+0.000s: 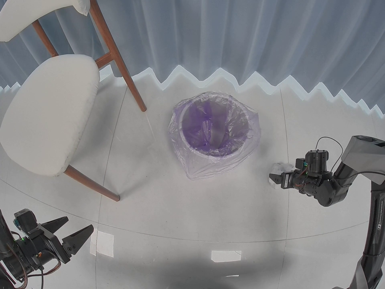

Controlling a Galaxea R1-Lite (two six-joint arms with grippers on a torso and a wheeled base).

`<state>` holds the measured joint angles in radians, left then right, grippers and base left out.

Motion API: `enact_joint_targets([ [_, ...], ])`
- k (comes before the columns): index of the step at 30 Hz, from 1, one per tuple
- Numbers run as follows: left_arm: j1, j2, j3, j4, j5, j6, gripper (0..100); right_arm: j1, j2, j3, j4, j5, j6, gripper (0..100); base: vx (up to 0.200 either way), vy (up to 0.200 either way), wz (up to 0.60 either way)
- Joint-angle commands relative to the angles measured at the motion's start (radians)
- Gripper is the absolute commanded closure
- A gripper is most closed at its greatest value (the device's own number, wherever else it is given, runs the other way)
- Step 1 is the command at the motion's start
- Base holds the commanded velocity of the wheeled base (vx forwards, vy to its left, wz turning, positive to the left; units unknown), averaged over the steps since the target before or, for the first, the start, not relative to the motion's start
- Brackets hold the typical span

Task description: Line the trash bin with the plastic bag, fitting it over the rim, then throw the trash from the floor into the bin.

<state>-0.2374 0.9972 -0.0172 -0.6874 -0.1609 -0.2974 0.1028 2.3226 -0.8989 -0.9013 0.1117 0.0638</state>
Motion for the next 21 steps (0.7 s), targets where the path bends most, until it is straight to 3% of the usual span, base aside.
enact_joint_targets([
  [1,-0.005,0.008,0.017,0.003,0.001,0.001,0,-0.055,0.07,-0.202,0.174,-0.012,0.002,0,0.0,0.0,0.0],
  [9,0.003,0.008,0.017,0.014,0.0,-0.002,0,-0.156,0.173,-0.457,0.355,-0.056,0.014,0,0.0,0.0,0.0],
  [21,0.0,0.031,0.017,0.014,0.0,0.001,0,-0.152,0.287,-0.537,0.4,-0.056,0.017,0,0.0,0.0,0.0],
])
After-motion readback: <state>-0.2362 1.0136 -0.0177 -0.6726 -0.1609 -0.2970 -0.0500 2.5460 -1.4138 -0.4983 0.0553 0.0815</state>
